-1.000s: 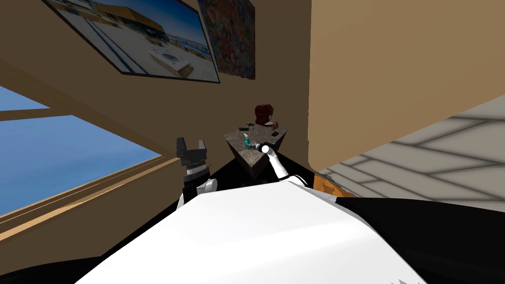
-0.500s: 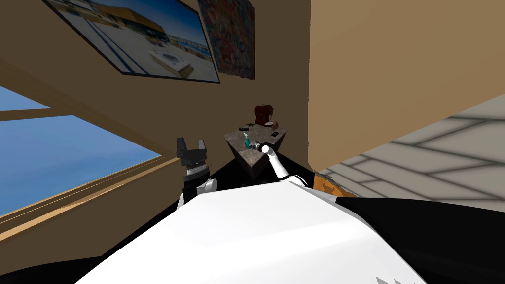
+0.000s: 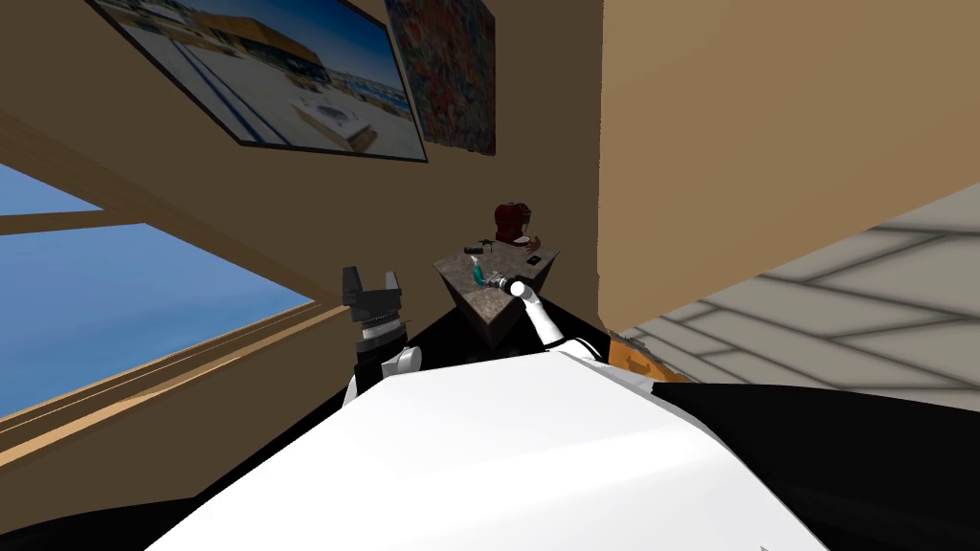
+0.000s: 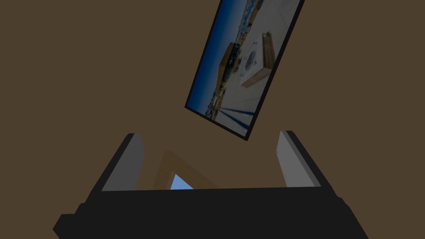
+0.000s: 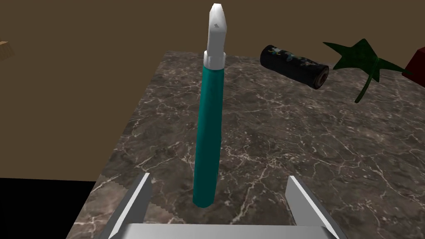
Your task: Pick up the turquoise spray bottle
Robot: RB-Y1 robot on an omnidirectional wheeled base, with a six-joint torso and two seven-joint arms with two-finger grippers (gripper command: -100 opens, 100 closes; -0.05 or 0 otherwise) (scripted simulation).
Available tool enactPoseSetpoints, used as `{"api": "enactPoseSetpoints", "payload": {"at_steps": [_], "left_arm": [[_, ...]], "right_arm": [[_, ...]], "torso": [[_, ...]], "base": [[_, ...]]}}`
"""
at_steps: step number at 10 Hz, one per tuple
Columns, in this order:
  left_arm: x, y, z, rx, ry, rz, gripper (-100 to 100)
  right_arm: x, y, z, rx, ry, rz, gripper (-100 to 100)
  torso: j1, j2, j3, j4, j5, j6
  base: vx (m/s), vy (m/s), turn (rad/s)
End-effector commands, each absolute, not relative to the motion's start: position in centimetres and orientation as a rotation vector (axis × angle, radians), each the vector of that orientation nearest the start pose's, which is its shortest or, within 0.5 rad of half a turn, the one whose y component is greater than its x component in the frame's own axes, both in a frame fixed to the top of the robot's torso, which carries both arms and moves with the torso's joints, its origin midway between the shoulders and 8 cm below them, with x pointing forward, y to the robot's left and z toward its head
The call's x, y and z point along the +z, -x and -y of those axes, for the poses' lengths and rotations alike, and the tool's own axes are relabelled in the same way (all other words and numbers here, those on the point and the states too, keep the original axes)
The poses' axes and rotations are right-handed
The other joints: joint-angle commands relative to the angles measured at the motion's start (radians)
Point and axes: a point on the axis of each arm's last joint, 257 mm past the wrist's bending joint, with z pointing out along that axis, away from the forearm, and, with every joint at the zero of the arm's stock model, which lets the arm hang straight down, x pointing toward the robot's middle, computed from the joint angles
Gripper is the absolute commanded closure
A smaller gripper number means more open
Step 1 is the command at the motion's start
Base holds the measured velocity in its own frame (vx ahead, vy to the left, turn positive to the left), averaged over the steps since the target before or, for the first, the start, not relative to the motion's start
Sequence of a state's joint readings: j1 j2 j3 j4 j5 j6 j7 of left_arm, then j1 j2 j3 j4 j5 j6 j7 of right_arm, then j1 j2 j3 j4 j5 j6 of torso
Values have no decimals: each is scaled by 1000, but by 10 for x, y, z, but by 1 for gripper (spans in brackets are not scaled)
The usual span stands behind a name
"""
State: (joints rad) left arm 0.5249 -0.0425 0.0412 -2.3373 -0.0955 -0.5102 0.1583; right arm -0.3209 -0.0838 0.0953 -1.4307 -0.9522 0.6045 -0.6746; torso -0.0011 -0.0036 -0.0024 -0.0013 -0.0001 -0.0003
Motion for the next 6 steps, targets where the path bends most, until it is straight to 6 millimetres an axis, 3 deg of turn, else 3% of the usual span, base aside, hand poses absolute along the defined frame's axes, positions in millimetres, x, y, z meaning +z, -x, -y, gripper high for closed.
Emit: {"api": "enactPoseSetpoints", "payload": {"at_steps": [1,6], "left_arm": [[43,-328,-285,-1346,644,-565,0],[43,-328,-285,-1346,644,-565,0]], "right_arm": [[-233,-571,54,-1657,2140,774,-100],[-240,-594,76,-1676,2207,775,-100]], "torso": [[0,0,0,0,0,0],[-1,0,0,0,0,0]], "base": [[3,-9,21],[-14,-23,73]]}}
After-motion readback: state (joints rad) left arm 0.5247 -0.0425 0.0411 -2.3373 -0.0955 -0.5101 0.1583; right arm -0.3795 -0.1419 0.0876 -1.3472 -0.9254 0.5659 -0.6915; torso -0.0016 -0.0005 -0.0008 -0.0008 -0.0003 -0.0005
